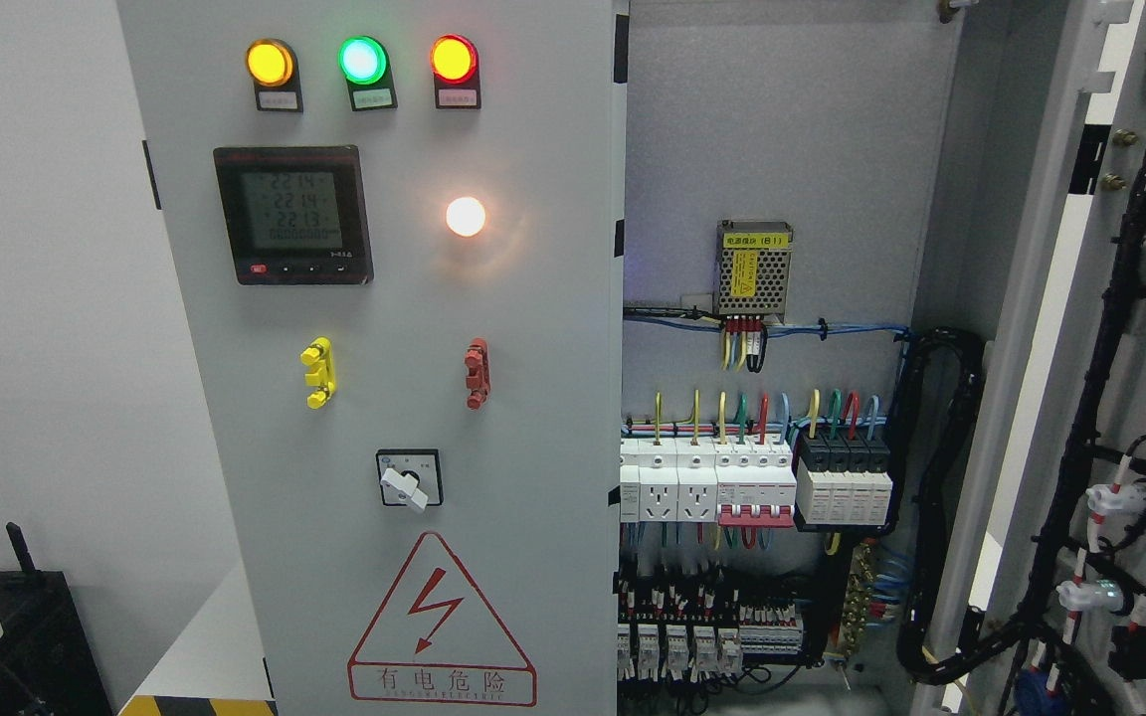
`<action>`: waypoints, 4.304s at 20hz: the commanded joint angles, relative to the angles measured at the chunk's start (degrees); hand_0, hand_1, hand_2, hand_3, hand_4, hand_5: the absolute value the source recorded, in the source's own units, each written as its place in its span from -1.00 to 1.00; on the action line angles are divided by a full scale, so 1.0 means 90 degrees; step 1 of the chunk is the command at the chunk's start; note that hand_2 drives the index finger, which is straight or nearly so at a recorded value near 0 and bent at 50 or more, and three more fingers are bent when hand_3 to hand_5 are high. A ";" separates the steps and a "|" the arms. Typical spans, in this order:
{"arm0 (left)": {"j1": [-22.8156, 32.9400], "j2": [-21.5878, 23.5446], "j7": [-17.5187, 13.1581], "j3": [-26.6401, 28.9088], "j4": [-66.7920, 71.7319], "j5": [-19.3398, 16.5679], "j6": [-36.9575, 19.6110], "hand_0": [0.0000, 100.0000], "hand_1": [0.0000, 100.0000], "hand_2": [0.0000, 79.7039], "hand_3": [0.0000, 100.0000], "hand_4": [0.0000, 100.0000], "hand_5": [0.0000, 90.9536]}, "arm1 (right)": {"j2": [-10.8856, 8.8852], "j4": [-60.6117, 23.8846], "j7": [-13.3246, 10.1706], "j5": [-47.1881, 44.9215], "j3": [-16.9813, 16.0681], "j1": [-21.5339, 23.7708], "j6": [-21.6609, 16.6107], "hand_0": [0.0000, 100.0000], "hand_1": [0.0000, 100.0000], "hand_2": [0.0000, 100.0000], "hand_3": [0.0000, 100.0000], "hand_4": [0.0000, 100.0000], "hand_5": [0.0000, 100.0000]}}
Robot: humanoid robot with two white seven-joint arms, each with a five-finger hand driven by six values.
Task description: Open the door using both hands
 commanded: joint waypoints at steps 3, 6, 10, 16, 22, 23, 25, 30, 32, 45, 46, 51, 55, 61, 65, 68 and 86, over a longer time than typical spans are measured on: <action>0.4223 -0.0251 -0.0217 0.3750 0.1825 -0.2373 -0.1090 -1.00 -1.00 -1.00 -1.00 -1.00 -1.00 | 0.0000 0.0000 0.0039 -0.0020 0.0000 -0.0001 0.0002 -0.23 -1.00 -1.00 -1.00 -1.00 -1.00; 0.4303 -0.1139 -0.0208 0.3681 0.2821 -0.3252 -0.1513 -1.00 -1.00 -1.00 -1.00 -1.00 -1.00 | 0.0000 0.0000 0.0039 -0.0020 0.0000 -0.0001 0.0002 -0.23 -1.00 -1.00 -1.00 -1.00 -1.00; 0.4245 -0.2340 -0.0120 0.3691 0.4285 -0.4503 -0.1562 -1.00 -1.00 -1.00 -1.00 -1.00 -1.00 | 0.0000 0.0000 0.0039 -0.0020 0.0000 -0.0001 0.0002 -0.23 -1.00 -1.00 -1.00 -1.00 -1.00; 0.3923 -0.3952 0.0953 0.3759 0.7058 -0.5696 -0.1766 -1.00 -1.00 -1.00 -1.00 -1.00 -1.00 | 0.0000 0.0000 0.0039 -0.0020 0.0000 -0.0001 0.0002 -0.24 -1.00 -1.00 -1.00 -1.00 -1.00; 0.2265 -0.5290 0.1696 0.3711 1.0475 -0.5912 -0.1894 -1.00 -1.00 -1.00 -1.00 -1.00 -1.00 | 0.0000 0.0000 0.0039 -0.0020 0.0000 -0.0001 0.0002 -0.24 -1.00 -1.00 -1.00 -1.00 -1.00; 0.2020 -0.5447 0.1774 0.3740 1.0838 -0.5912 -0.1865 -1.00 -1.00 -1.00 -1.00 -1.00 -1.00 | 0.0000 0.0000 0.0039 -0.0020 0.0000 -0.0001 0.0002 -0.24 -1.00 -1.00 -1.00 -1.00 -1.00; 0.1697 -0.5798 0.1930 0.3759 1.1251 -0.5912 -0.1826 -1.00 -1.00 -1.00 -1.00 -1.00 -1.00 | 0.0000 0.0000 0.0039 -0.0020 0.0000 -0.0001 0.0002 -0.24 -1.00 -1.00 -1.00 -1.00 -1.00; 0.1413 -0.6697 0.2486 0.3798 1.1359 -0.6174 -0.1184 -1.00 -1.00 -1.00 -1.00 -1.00 -1.00 | 0.0000 0.0000 0.0039 -0.0020 0.0000 -0.0001 0.0002 -0.23 -1.00 -1.00 -1.00 -1.00 -1.00; 0.1412 -0.6805 0.2556 0.4012 1.1321 -0.6292 -0.0802 -1.00 -1.00 -1.00 -1.00 -1.00 -1.00 | 0.0000 0.0000 0.0039 -0.0020 0.0000 -0.0001 0.0002 -0.23 -1.00 -1.00 -1.00 -1.00 -1.00; 0.1480 -0.6894 0.2566 0.4873 1.1301 -0.7767 -0.0263 -1.00 -1.00 -1.00 -1.00 -1.00 -1.00 | 0.0000 0.0000 0.0039 -0.0020 0.0000 -0.0001 0.0002 -0.24 -1.00 -1.00 -1.00 -1.00 -1.00; 0.1490 -0.6894 0.2566 0.4882 1.1301 -0.7883 -0.0263 -1.00 -1.00 -1.00 -1.00 -1.00 -1.00 | 0.0000 0.0000 0.0039 -0.0020 0.0000 -0.0001 0.0002 -0.24 -1.00 -1.00 -1.00 -1.00 -1.00; 0.1510 -0.6865 0.2663 0.4961 1.1272 -0.8099 -0.0283 -1.00 -1.00 -1.00 -1.00 -1.00 -1.00 | 0.0000 -0.0010 0.0039 -0.0010 0.0000 0.0116 -0.0008 -0.23 -1.00 -1.00 -1.00 -1.00 -1.00; 0.1510 -0.6855 0.2693 0.4951 1.1262 -0.8099 -0.0292 -1.00 -1.00 -1.00 -1.00 -1.00 -1.00 | -0.0049 -0.0788 0.0039 -0.0020 -0.0020 0.0369 -0.0008 -0.24 -1.00 -1.00 -1.00 -1.00 -1.00; 0.1500 -0.6826 0.2703 0.4970 1.1018 -0.8031 -0.0341 -1.00 -1.00 -1.00 -1.00 -1.00 -1.00 | -0.0381 -0.2985 0.0039 -0.0029 -0.0039 0.0995 -0.0018 -0.23 -1.00 -1.00 -1.00 -1.00 -1.00; 0.1500 -0.6806 0.2799 0.5116 1.0832 -0.7963 -0.0351 -1.00 -1.00 -1.00 -1.00 -1.00 -1.00 | -0.0683 -0.4771 0.0039 -0.0029 -0.0117 0.1638 -0.0047 -0.23 -1.00 -1.00 -1.00 -1.00 -1.00; 0.1490 -0.6786 0.2878 0.5136 1.0832 -0.7865 -0.0351 -1.00 -1.00 -1.00 -1.00 -1.00 -1.00 | -0.0752 -0.6275 0.0039 -0.0039 -0.0401 0.2194 -0.0037 -0.23 -1.00 -1.00 -1.00 -1.00 -1.00; 0.1490 -0.6786 0.2820 0.5078 1.0832 -0.7474 -0.0410 -1.00 -1.00 -1.00 -1.00 -1.00 -1.00 | -0.1914 -1.1629 0.0039 -0.0029 0.0907 0.4823 -0.2018 -0.23 -1.00 -1.00 -1.00 -1.00 -1.00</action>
